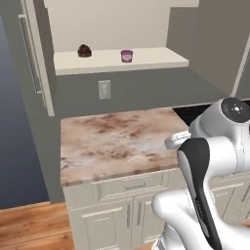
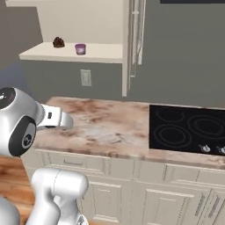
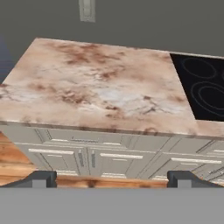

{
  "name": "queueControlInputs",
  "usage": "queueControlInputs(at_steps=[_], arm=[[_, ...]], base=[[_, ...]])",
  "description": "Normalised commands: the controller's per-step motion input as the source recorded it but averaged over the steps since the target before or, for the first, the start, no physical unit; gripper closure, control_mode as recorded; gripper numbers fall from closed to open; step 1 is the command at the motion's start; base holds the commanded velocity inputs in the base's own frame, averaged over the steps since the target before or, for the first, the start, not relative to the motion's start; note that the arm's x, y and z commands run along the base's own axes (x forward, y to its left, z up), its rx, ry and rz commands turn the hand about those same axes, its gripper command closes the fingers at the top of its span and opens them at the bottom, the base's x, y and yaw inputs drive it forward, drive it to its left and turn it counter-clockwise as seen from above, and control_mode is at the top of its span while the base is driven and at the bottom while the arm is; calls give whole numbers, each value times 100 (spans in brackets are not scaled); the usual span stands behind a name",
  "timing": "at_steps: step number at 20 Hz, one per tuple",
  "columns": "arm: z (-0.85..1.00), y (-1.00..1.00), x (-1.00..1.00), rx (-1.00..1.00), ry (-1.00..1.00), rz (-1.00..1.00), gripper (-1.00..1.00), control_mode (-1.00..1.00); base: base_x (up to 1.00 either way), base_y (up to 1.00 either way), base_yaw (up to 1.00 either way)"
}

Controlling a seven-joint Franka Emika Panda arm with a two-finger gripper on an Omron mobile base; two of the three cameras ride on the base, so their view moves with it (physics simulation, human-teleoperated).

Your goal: Pick the avocado and bread from the counter and place them on the plate. Then pick the jam from the cabinet and place it next to the plate. Lastly close the cabinet door.

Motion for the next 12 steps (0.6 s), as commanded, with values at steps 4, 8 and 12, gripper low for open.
queueControlInputs(at_steps=[4,8,12], arm=[[0,0,0,0,0,0,-100,100],[0,0,0,0,0,0,-100,100],[0,0,0,0,0,0,-100,100]], base=[[31,-40,25],[47,-39,19],[48,-13,8]])
